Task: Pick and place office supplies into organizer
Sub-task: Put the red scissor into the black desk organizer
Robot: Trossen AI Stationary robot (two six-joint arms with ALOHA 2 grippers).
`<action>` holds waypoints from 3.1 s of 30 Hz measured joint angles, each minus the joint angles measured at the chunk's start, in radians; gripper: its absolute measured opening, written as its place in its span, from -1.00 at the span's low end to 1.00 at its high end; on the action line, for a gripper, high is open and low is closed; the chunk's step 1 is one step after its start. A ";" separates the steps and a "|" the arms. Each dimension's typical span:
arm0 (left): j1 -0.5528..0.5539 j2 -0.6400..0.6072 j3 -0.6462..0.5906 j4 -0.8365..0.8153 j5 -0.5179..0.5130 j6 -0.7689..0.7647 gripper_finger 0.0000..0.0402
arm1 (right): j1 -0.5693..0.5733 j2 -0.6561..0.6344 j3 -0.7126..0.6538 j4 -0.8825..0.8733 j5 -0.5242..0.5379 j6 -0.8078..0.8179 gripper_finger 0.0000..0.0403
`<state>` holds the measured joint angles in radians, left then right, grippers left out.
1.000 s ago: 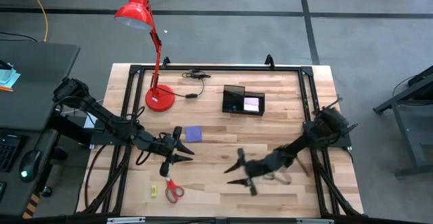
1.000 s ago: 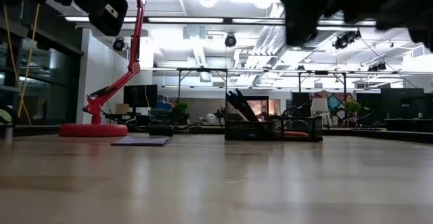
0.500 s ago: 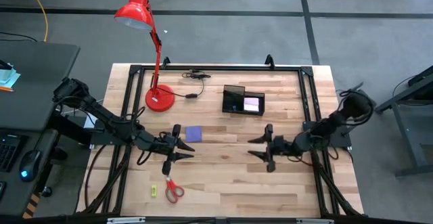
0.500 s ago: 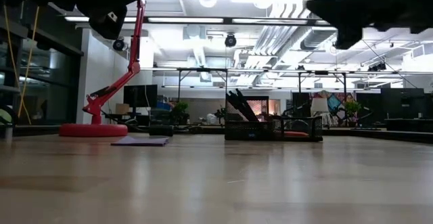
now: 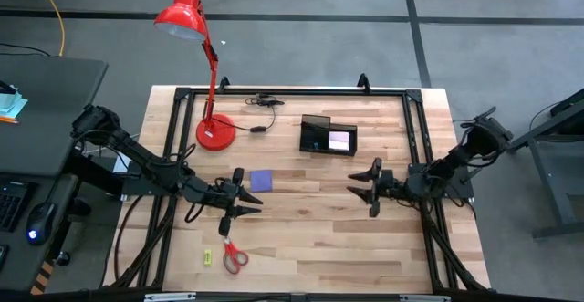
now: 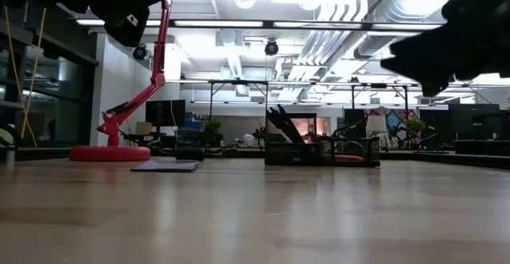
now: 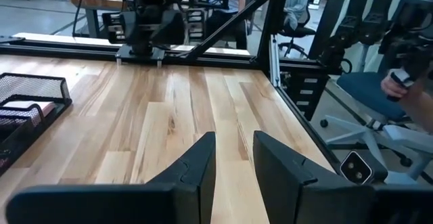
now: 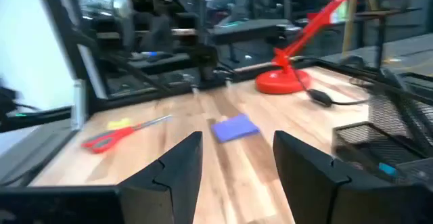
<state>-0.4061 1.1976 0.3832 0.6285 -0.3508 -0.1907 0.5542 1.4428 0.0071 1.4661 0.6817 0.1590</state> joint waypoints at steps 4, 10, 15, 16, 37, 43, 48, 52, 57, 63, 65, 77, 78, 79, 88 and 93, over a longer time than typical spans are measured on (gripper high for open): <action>0.000 0.000 0.000 0.005 -0.001 0.005 -0.57 | -0.035 -0.030 0.001 -0.002 -0.071 -0.056 -0.13; 0.000 0.000 0.000 -0.002 -0.010 0.004 -0.57 | -0.113 -0.209 0.001 -0.145 -0.166 -0.107 -0.13; 0.000 0.000 0.000 -0.004 -0.010 0.000 -0.57 | -0.149 -0.510 0.001 -0.493 -0.187 -0.073 -0.12; 0.000 0.000 0.000 -0.007 -0.010 0.000 -0.57 | -0.153 -0.580 0.001 -0.563 -0.187 -0.062 -0.12; 0.000 0.001 0.000 -0.024 -0.010 0.003 -0.58 | -0.155 -1.411 0.002 -1.396 -0.223 -0.050 -0.12; 0.000 0.001 0.000 -0.035 -0.010 0.004 -0.58 | -0.155 -1.433 0.010 -1.418 -0.210 -0.137 -0.12; 0.000 0.001 0.000 -0.092 -0.009 0.027 -0.58 | -0.155 -1.430 0.010 -1.417 -0.109 -0.216 -0.12; 0.000 0.001 0.000 -0.139 0.010 0.030 -0.58 | -0.155 -1.430 0.010 -1.418 -0.090 -0.162 -0.12; 0.000 -0.003 0.000 -0.152 0.018 0.033 -0.58 | -0.155 -1.430 0.011 -1.419 -0.090 -0.071 -0.12; 0.000 -0.024 0.001 -0.153 0.128 0.144 -0.58 | -0.155 -1.430 0.011 -1.419 -0.090 -0.054 -0.11; 0.000 -0.026 0.002 -0.156 0.183 0.157 -0.58 | -0.155 -1.430 0.011 -1.419 -0.090 -0.054 -0.11; -0.134 -0.029 0.001 -0.359 0.199 0.413 -0.57 | -0.155 -1.430 0.011 -1.419 -0.091 -0.054 -0.11; -0.150 -0.029 0.002 -0.360 0.163 0.413 -0.57 | -0.155 -1.430 0.011 -1.419 -0.091 -0.054 -0.11; -0.163 -0.029 0.011 -0.377 0.136 0.411 -0.57 | -0.155 -1.430 0.011 -1.419 -0.091 -0.054 -0.11; -0.206 0.007 0.165 -0.666 0.194 0.269 -0.57 | -0.155 -1.430 0.011 -1.419 -0.091 -0.054 -0.12; -0.203 0.092 0.230 -0.702 0.260 0.228 -0.57 | -0.155 -1.430 0.012 -1.419 -0.091 -0.054 -0.12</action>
<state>-0.6090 1.2892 0.6133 -0.0738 -0.0908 0.0377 0.3996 0.0128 0.0189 0.0467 0.5907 0.1047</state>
